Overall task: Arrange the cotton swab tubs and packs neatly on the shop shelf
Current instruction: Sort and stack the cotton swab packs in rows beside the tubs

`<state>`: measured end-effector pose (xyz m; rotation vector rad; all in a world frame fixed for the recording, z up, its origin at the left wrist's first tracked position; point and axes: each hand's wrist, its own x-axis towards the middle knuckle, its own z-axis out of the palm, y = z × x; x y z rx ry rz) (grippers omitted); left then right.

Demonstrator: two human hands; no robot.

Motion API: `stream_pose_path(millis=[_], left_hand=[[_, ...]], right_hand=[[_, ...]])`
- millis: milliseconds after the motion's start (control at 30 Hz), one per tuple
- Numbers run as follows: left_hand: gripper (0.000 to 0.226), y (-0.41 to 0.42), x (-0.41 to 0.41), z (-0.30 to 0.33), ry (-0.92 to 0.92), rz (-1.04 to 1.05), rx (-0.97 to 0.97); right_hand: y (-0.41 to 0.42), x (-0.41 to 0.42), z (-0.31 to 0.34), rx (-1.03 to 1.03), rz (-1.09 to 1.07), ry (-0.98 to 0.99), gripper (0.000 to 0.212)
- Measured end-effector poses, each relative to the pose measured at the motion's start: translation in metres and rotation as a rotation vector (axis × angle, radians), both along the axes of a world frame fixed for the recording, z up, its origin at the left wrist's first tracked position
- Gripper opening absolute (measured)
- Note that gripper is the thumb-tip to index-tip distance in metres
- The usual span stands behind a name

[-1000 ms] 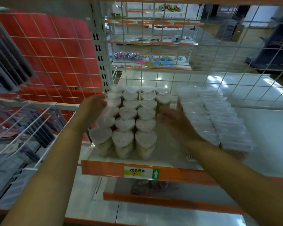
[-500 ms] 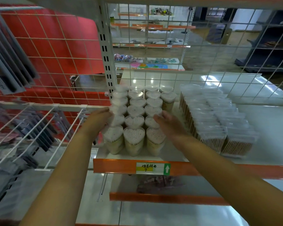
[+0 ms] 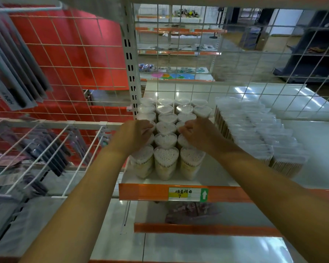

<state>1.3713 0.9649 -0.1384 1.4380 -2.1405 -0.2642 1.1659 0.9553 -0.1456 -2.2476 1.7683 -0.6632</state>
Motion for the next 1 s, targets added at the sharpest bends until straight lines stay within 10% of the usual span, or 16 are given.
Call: stream_pose_path(millis=[1000], left_hand=[[0.04,0.022,-0.001,-0.002,-0.064,-0.081,0.076]], right_hand=[[0.041,0.02,0.01,0.046,0.17,0.053,0.046]])
